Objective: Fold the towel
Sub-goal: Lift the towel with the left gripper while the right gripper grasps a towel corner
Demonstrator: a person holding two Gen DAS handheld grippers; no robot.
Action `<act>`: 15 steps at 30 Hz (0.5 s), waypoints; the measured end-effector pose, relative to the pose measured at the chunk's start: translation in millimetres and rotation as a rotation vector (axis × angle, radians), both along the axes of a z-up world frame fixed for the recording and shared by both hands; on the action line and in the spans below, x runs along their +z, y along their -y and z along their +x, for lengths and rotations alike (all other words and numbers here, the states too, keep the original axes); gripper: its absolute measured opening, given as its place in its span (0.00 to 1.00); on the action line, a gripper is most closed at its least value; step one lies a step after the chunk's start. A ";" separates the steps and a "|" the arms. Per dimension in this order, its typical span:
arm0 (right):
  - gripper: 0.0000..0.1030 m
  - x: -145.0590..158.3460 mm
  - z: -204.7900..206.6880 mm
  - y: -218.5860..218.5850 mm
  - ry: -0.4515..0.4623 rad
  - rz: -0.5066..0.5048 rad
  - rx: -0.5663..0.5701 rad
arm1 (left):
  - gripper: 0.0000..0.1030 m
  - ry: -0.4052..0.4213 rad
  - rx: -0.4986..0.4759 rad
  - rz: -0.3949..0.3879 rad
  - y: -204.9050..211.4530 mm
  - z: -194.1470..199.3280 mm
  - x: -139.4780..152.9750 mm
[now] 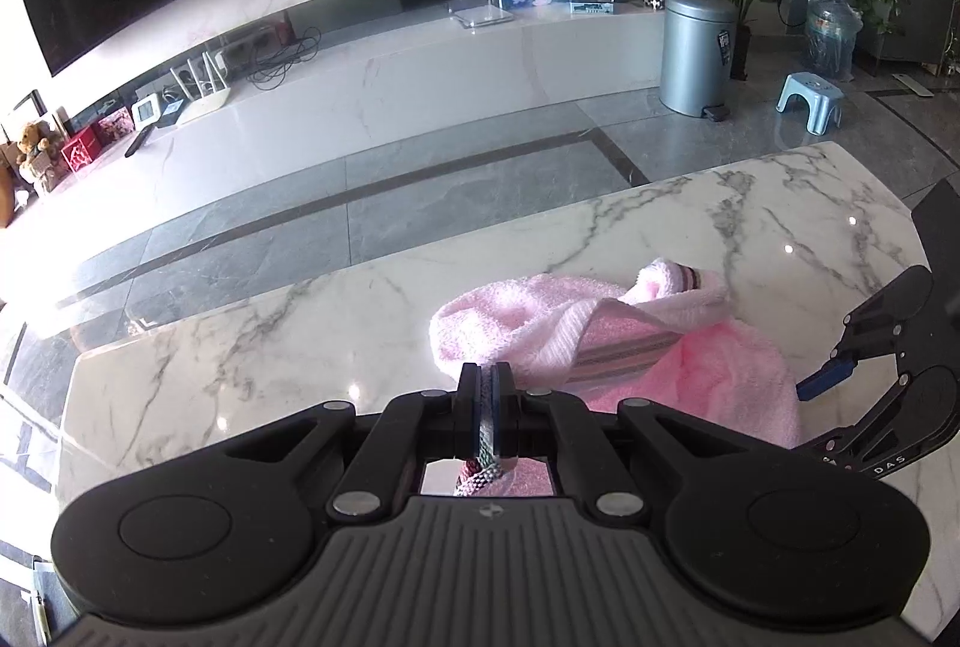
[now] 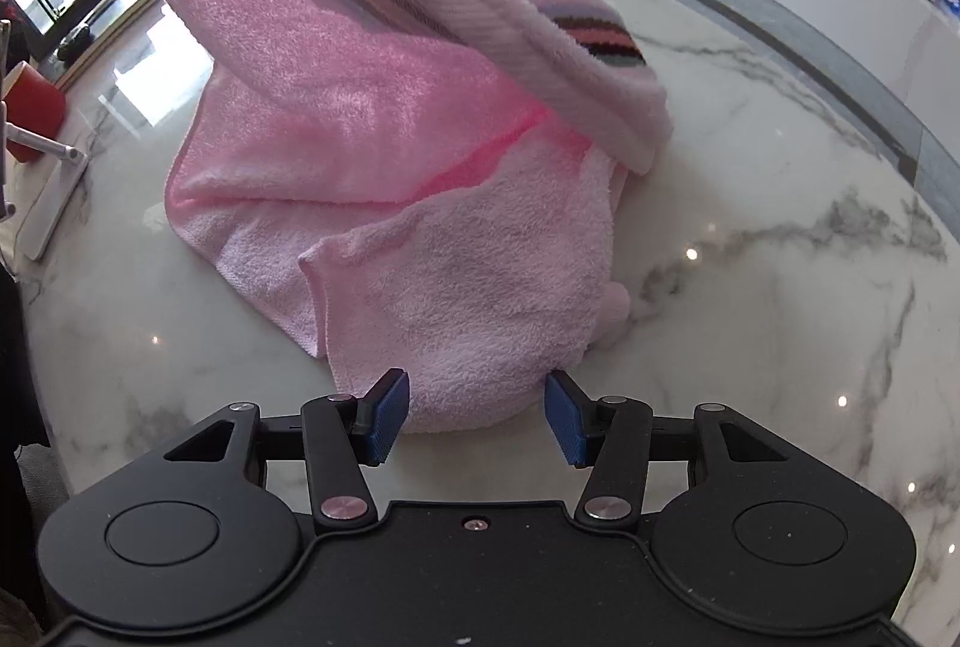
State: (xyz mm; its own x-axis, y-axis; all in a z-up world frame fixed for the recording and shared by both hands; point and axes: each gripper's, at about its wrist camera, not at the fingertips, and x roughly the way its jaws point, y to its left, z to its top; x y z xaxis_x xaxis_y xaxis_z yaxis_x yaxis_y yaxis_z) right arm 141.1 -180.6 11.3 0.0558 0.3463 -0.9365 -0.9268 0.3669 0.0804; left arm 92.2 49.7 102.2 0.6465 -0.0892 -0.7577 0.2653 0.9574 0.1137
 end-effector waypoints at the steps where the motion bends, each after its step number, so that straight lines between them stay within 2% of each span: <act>1: 0.48 -4.8 0.4 -1.8 -0.008 -0.008 -0.008 | 0.02 -0.004 0.005 -0.001 -3.0 0.7 -2.6; 3: 0.41 -10.8 1.0 -3.3 -0.019 -0.011 -0.023 | 0.02 -0.009 0.016 -0.003 -9.8 3.3 -7.3; 7: 0.11 -10.9 3.8 -4.5 -0.012 -0.012 -0.056 | 0.02 -0.021 0.052 0.000 -23.2 7.4 -15.4; 10: 0.07 -8.9 0.7 -1.2 0.025 -0.029 -0.055 | 0.02 -0.025 0.088 0.003 -33.5 8.2 -18.5; 15: 0.06 8.1 -1.7 22.4 0.119 -0.061 -0.085 | 0.02 -0.021 0.139 0.025 -45.8 3.4 -15.8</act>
State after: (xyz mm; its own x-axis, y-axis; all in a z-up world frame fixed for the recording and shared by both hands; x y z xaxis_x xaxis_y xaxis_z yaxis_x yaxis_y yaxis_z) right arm 139.4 -203.0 19.4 0.1942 0.2780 -0.9407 -0.8938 0.4453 -0.0529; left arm 95.6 95.4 86.4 0.6352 0.0193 -0.7721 0.1330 0.9820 0.1340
